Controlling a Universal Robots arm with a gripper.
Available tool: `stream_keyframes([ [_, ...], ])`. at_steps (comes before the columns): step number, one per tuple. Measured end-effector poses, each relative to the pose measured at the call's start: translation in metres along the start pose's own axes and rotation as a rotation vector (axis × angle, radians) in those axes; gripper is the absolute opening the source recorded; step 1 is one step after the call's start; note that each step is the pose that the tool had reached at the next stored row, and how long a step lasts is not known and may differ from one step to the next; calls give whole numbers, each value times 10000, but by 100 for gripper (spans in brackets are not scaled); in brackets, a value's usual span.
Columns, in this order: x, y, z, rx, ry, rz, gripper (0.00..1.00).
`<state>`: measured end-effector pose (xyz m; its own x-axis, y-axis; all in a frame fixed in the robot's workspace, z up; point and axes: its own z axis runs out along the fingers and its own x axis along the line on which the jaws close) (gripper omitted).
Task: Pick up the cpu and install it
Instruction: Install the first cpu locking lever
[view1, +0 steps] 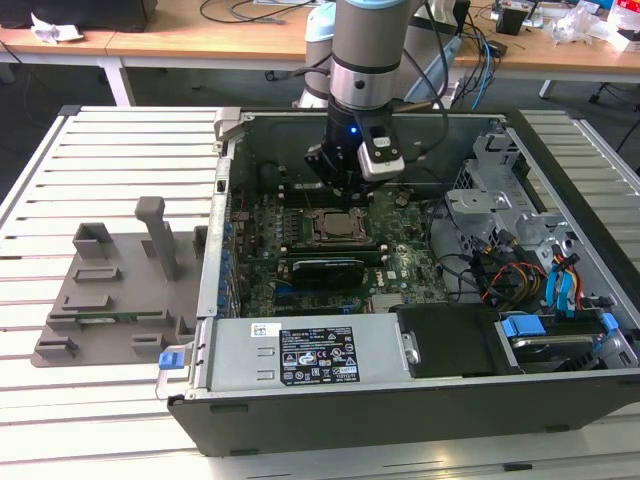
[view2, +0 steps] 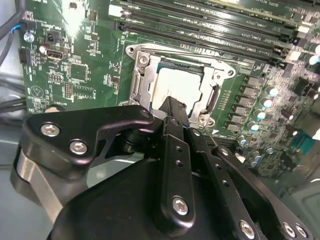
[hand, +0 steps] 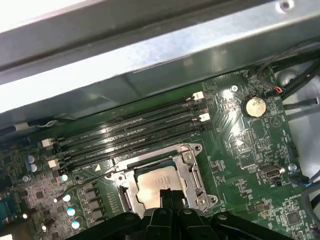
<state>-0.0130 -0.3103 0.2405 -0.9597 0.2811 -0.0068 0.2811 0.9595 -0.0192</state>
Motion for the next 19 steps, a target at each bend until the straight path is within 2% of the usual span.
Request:
stream_keyframes([
  [3,-1,0,0,-3,-9,-470,11],
  [9,-4,1,0,-12,-35,-1820,11],
  [13,-4,1,0,-15,-43,-2248,11],
  [16,-5,2,0,-20,-56,-2917,11],
  [19,-6,2,0,-22,-63,-3321,11],
])
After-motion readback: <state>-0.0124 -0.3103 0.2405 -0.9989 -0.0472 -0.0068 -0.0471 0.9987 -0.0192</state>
